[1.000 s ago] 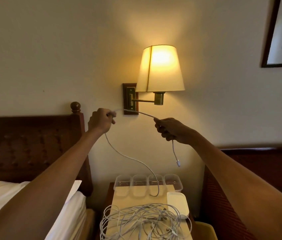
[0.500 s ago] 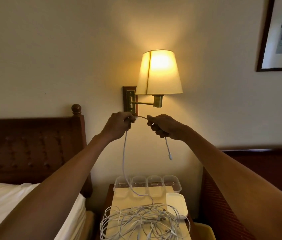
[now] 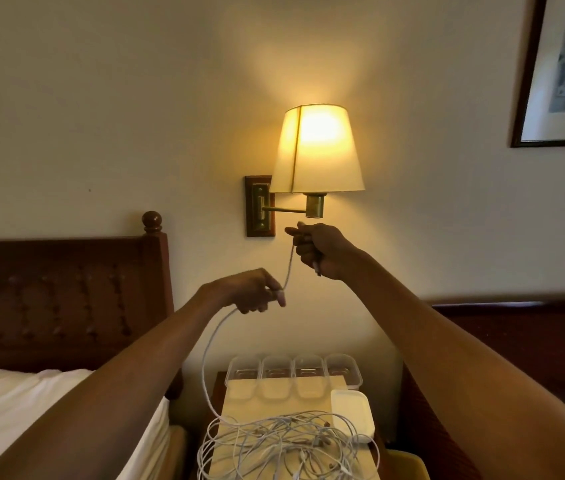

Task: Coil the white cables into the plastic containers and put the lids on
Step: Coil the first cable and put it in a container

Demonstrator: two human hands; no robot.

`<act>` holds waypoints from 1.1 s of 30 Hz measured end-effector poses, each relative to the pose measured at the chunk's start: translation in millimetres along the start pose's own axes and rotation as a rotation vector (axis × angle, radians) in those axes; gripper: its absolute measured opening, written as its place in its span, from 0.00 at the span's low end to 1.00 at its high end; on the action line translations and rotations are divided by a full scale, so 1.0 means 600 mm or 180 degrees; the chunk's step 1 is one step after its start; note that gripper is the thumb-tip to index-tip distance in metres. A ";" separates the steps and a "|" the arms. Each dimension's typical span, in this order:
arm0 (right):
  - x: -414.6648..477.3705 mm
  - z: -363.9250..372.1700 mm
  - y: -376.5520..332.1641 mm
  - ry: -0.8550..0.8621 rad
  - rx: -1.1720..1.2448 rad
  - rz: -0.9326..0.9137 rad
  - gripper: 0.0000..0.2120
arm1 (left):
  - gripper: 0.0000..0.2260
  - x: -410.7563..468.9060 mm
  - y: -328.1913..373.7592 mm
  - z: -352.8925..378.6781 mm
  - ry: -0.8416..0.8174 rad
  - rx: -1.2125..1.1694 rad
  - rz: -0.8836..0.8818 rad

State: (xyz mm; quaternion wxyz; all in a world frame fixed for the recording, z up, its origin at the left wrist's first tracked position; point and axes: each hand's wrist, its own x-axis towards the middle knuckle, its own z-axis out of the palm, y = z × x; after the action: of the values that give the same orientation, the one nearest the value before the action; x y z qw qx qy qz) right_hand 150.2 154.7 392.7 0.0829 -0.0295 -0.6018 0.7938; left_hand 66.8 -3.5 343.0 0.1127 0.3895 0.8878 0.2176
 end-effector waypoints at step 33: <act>0.003 -0.026 0.040 -0.0975 -0.0404 0.0096 0.29 | 0.06 -0.001 0.063 -0.111 0.1787 0.0071 0.1487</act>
State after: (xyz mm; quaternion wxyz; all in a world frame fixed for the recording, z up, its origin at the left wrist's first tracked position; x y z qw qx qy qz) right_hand 148.3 163.4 365.4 -0.0238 0.0776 -0.6559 0.7505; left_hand 66.9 -0.9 419.7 -0.1924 0.5080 0.7736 0.3262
